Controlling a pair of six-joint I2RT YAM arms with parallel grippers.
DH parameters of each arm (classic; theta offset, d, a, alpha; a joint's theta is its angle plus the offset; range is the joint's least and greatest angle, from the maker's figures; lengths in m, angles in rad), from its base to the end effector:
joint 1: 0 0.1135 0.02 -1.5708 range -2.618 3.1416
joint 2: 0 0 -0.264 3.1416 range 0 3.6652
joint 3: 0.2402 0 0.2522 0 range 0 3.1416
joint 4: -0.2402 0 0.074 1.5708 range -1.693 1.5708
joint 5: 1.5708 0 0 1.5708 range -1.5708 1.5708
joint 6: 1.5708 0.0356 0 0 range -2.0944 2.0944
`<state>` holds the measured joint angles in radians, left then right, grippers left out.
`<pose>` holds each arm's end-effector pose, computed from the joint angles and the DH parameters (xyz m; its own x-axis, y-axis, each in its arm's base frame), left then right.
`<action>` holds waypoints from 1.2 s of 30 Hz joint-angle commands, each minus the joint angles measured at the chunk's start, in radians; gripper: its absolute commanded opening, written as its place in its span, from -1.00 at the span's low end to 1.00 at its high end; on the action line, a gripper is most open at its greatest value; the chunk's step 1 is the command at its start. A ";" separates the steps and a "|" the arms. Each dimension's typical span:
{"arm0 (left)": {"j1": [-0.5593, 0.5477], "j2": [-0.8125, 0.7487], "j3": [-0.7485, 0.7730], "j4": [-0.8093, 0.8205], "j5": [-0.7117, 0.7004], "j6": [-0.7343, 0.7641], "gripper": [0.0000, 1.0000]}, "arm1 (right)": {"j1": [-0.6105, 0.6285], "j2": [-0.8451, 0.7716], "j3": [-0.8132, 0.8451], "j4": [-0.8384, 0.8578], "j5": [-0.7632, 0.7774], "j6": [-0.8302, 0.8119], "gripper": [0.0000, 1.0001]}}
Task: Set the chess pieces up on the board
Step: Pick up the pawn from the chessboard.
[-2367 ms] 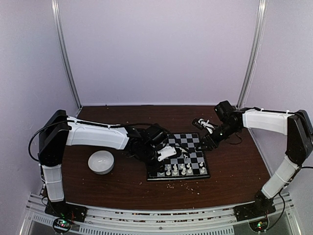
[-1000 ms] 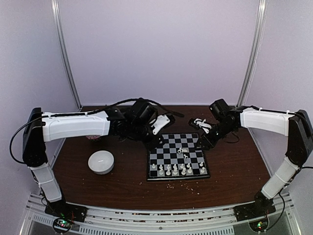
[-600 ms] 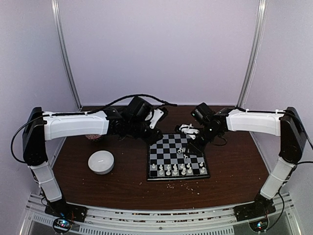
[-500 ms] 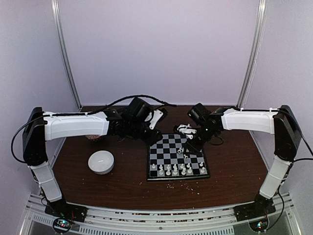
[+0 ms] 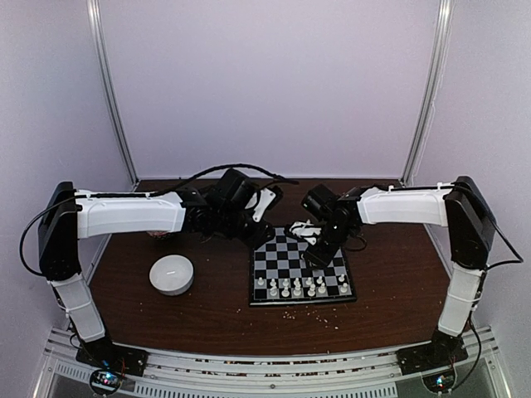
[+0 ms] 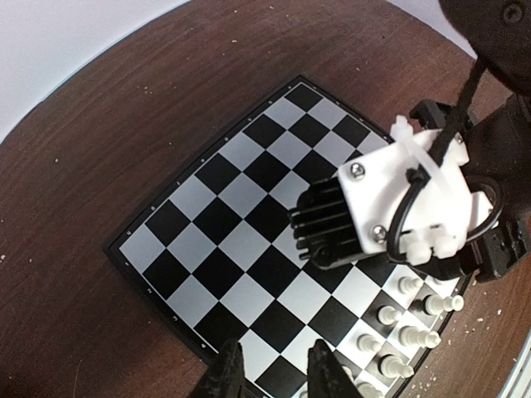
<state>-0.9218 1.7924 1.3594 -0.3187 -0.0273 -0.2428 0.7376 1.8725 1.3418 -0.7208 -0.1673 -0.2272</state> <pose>0.2459 -0.3226 0.2479 -0.5892 0.3790 -0.7136 0.6621 0.7327 -0.1575 0.2730 0.2561 0.1897 -0.5265 -0.7786 -0.3414 -0.8420 0.5329 0.0833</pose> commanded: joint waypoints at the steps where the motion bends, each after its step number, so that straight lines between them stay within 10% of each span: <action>1: 0.009 -0.015 -0.011 0.052 -0.010 -0.007 -0.47 | 0.005 0.021 0.011 -0.024 0.042 0.016 -0.14; 36: 0.009 -0.016 -0.035 0.057 0.006 -0.012 -0.46 | -0.066 0.082 0.003 -0.017 -0.081 0.000 -0.56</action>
<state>-0.9215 1.7924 1.3369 -0.3058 -0.0257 -0.2493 0.6769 1.9293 1.3418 -0.7326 -0.2096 -0.2100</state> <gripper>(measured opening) 0.269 0.224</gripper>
